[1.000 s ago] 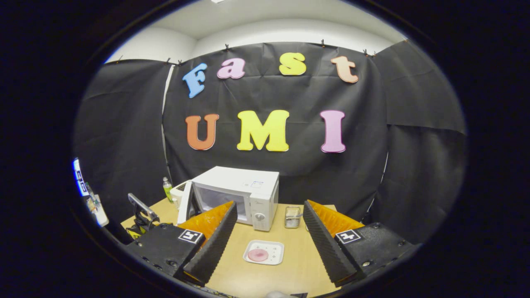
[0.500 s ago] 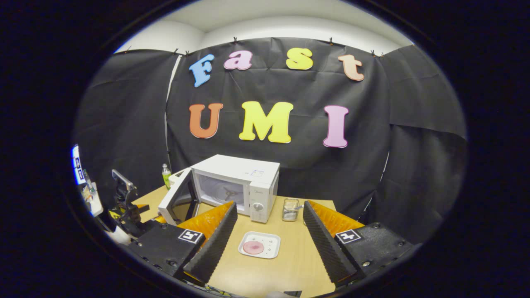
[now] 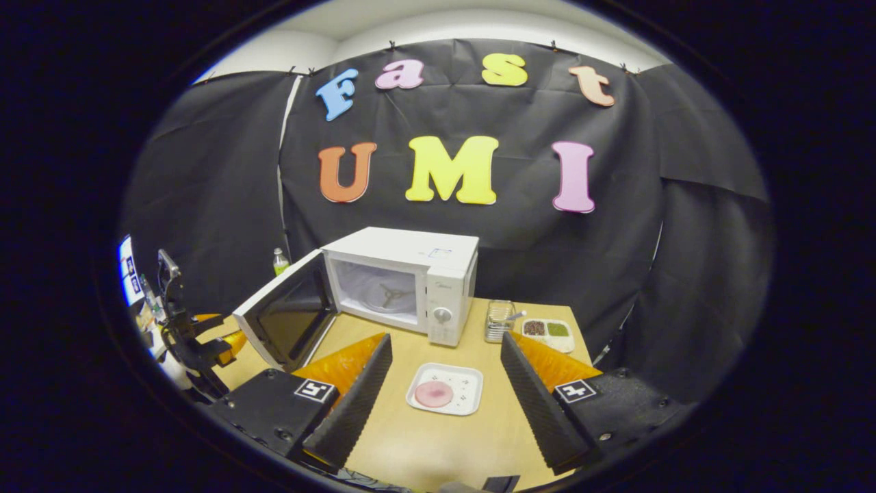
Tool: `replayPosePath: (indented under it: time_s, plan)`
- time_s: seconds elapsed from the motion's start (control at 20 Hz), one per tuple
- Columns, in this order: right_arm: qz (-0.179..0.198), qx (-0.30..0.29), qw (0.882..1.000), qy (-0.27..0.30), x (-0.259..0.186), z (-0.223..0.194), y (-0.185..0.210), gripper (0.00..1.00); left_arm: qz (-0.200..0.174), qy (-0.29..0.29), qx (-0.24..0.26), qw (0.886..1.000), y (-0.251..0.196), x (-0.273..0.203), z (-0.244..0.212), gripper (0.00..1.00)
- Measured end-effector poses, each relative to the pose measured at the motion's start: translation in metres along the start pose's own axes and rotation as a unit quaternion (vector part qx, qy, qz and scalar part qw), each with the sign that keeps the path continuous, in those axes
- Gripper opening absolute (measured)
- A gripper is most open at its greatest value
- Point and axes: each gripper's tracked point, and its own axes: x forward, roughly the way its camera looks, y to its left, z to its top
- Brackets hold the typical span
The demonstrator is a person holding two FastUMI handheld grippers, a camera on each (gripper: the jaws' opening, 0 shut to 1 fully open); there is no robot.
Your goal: Open the microwave oven with the left hand, put the food in, and close the microwave oven.
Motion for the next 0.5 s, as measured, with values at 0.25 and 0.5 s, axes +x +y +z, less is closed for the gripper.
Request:
replayPosePath:
  time_s: [0.25, 0.5]
  plan:
    - [0.011, 0.033, 0.998, 0.043, 0.039, -0.040, -0.017, 1.00, 0.025, 0.005, -0.009, 1.000, 0.019, -0.025, 0.005, 0.95]
    - [0.014, 0.041, 0.990, 0.131, 0.099, -0.115, -0.054, 1.00, 0.032, -0.002, -0.044, 0.999, -0.003, -0.056, 0.031, 0.95]
